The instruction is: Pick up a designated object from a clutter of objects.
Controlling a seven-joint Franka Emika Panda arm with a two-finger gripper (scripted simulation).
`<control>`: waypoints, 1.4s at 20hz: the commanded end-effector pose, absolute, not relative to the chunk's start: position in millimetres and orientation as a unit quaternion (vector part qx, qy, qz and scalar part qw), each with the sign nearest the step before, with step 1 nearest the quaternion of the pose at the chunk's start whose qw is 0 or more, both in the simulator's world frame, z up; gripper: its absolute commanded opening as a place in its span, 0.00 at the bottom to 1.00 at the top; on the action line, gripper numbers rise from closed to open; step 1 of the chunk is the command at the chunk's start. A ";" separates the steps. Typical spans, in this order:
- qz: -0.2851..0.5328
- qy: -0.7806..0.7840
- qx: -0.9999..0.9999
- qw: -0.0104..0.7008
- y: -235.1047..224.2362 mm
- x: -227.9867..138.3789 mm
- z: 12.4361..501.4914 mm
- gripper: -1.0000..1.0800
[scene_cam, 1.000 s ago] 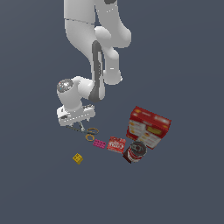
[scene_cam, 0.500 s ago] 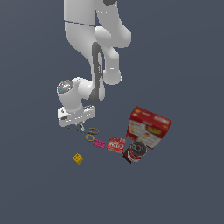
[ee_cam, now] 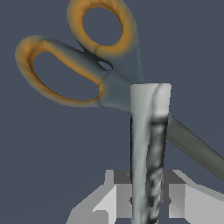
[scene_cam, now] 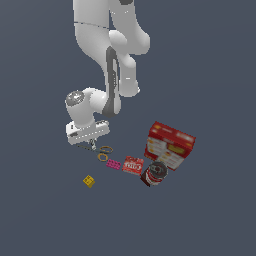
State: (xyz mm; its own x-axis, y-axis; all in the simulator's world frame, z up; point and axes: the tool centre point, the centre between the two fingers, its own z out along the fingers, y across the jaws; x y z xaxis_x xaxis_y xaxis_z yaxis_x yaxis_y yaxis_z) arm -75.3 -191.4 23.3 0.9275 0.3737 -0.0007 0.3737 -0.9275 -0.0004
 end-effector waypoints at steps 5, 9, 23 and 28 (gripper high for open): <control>0.000 -0.191 -0.982 0.000 -172.3 -66.7 47.8 0.00; 0.000 -0.191 -0.982 0.000 -152.7 -58.0 74.0 0.00; 0.000 -0.191 -0.982 -0.001 -56.2 -13.4 203.5 0.00; 0.000 -0.191 -0.982 -0.001 -20.8 4.0 251.1 0.00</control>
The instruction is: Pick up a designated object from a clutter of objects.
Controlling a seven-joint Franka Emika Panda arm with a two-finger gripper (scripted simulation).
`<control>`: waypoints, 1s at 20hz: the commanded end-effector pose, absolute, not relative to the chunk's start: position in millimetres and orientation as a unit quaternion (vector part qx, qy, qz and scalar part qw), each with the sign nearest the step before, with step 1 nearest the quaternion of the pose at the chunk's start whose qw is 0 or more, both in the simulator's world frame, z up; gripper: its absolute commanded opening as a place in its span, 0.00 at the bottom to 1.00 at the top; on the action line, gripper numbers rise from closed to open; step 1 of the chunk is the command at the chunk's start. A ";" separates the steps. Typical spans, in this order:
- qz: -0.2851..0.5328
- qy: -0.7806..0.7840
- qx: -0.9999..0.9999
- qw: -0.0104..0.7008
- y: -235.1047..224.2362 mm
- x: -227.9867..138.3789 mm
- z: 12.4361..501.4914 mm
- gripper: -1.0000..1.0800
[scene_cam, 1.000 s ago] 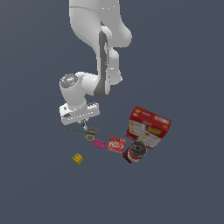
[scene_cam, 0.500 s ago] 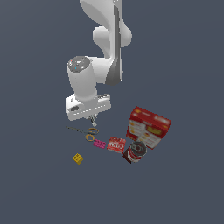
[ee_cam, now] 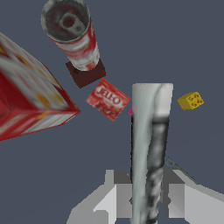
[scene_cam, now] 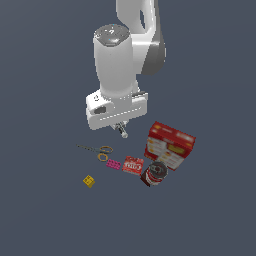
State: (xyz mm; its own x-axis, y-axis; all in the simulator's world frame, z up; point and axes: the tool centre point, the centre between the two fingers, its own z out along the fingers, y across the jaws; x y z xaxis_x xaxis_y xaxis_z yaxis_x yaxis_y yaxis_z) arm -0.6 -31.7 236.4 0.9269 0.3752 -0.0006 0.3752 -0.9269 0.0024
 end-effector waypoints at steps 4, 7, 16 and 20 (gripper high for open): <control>0.000 0.191 0.982 0.001 7.3 18.5 288.8 0.00; 0.000 0.191 0.982 0.001 25.6 28.5 313.6 0.00; 0.000 0.191 0.982 0.000 60.5 49.4 360.7 0.00; 0.000 0.191 0.982 0.000 67.6 54.4 370.6 0.00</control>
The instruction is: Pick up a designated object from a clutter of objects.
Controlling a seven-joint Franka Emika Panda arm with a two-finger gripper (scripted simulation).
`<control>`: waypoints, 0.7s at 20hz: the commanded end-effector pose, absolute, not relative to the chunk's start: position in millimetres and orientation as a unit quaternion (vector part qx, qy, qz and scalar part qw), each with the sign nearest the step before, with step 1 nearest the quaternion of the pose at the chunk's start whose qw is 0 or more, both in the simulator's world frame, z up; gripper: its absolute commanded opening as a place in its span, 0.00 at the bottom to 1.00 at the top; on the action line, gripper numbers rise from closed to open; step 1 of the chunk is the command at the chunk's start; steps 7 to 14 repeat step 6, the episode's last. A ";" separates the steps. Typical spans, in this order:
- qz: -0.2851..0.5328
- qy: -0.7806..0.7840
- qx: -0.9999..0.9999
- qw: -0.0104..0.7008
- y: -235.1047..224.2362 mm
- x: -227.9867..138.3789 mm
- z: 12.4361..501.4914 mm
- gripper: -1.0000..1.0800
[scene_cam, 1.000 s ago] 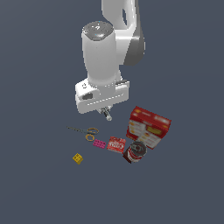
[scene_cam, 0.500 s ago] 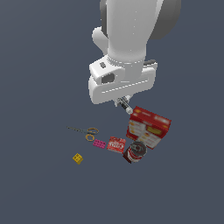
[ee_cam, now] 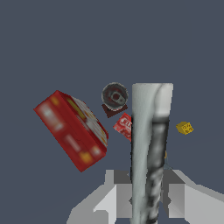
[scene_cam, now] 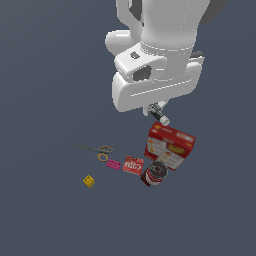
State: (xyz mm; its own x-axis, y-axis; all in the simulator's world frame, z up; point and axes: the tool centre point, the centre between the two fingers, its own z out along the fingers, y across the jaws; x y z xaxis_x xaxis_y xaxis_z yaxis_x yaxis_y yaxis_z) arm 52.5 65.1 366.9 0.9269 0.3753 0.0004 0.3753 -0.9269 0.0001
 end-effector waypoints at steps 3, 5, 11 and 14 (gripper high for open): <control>0.000 0.191 0.982 0.000 70.5 56.4 374.6 0.00; 0.000 0.191 0.982 0.000 71.4 57.1 375.7 0.00; 0.000 0.191 0.982 0.000 71.5 57.1 375.9 0.00; 0.000 0.191 0.982 0.000 71.5 57.1 375.9 0.00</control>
